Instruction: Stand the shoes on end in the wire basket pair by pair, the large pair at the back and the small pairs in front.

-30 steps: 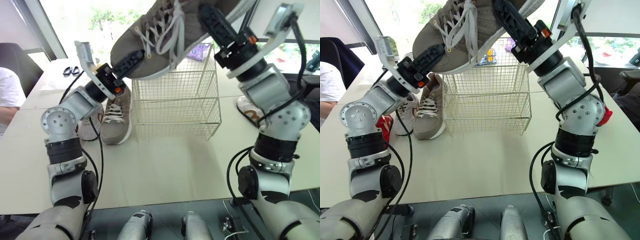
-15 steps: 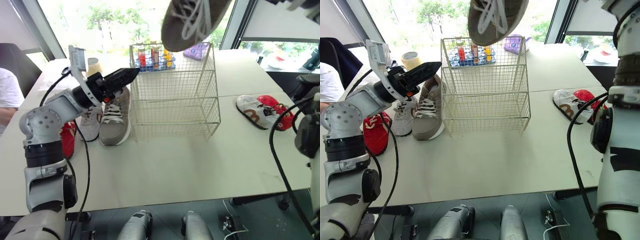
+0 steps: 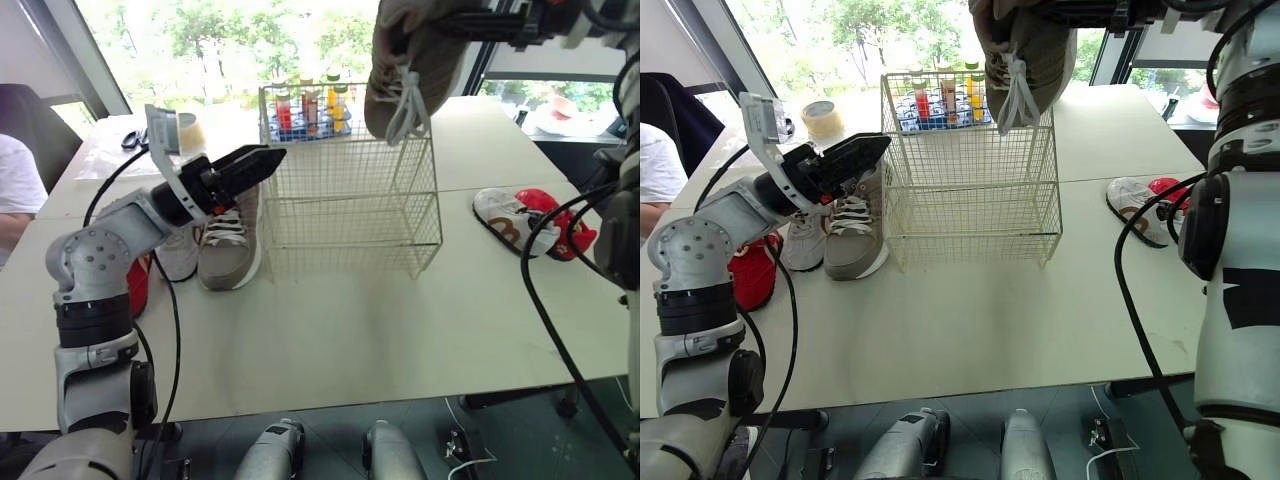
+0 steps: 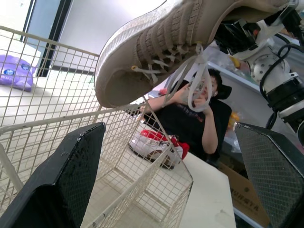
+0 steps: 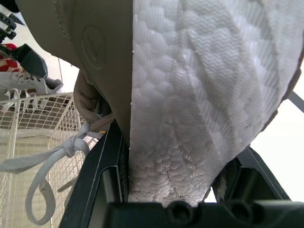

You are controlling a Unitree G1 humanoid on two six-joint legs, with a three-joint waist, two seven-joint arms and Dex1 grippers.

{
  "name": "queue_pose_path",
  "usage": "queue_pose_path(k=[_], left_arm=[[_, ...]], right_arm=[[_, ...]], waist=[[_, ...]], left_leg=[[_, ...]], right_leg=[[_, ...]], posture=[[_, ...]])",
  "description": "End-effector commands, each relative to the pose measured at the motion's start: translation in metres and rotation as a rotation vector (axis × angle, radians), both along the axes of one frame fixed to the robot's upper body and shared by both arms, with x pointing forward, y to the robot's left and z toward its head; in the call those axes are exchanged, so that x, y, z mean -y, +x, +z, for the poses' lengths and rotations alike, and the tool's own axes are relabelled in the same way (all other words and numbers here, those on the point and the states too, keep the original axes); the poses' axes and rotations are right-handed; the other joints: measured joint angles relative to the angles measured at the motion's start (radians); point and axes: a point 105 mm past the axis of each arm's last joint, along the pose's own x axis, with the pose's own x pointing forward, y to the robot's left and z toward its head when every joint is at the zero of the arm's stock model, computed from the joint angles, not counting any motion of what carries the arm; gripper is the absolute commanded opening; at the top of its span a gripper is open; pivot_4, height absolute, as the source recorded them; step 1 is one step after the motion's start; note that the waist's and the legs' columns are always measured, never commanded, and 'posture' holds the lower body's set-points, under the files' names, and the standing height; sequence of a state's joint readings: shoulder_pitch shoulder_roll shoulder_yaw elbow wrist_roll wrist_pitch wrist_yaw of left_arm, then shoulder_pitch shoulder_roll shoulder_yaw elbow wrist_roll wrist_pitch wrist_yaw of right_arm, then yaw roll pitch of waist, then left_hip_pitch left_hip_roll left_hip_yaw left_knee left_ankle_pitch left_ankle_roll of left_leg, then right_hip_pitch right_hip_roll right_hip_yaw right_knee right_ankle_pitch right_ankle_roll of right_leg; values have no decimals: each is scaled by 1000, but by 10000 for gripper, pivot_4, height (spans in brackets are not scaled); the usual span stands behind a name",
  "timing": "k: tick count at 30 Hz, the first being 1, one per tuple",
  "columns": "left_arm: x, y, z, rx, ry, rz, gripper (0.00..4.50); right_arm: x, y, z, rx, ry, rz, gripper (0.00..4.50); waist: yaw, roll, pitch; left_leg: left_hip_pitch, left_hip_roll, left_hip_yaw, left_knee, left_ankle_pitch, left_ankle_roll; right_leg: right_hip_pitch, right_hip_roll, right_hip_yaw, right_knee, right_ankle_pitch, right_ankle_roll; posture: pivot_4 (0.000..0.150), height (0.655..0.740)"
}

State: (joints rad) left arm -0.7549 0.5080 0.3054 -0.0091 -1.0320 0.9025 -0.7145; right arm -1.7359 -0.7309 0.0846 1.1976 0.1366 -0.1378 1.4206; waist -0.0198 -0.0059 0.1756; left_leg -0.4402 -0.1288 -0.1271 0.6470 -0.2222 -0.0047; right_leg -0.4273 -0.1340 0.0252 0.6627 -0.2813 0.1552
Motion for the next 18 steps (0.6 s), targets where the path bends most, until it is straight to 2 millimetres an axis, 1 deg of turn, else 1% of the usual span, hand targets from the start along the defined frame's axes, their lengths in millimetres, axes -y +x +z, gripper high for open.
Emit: queue_pose_path(k=[1,4,8,12,18], left_arm=[[-2,-5,9,67,3,31,44653],[-2,-6,11,81,1,39,44653],[-5,-7,13,92,2,52,44653],[-7,-8,15,101,8,64,44653],[-5,-9,14,101,10,66,44653]], right_arm=[[0,1,2,5,8,-7,17808],[-4,4,-4,-23,18,10,17808],[-5,8,-15,-63,-12,4,17808],[-2,16,-27,-102,-14,-30,17808],[1,22,-38,-135,7,-55,17808]], waist=[[1,0,0],[1,0,0],[1,0,0],[2,0,0],[6,0,0]], left_leg=[[0,0,0,0,0,0],[0,0,0,0,0,0],[0,0,0,-1,0,0],[0,0,-1,0,0,0],[0,0,-1,0,0,0]], right_leg=[[0,0,0,0,0,0],[0,0,0,0,0,0],[-1,0,0,0,0,0],[-1,0,0,0,0,0],[0,0,-1,0,0,0]], posture=[[1500,7400],[1500,7400],[1500,7400],[1500,7400],[1500,7400]])
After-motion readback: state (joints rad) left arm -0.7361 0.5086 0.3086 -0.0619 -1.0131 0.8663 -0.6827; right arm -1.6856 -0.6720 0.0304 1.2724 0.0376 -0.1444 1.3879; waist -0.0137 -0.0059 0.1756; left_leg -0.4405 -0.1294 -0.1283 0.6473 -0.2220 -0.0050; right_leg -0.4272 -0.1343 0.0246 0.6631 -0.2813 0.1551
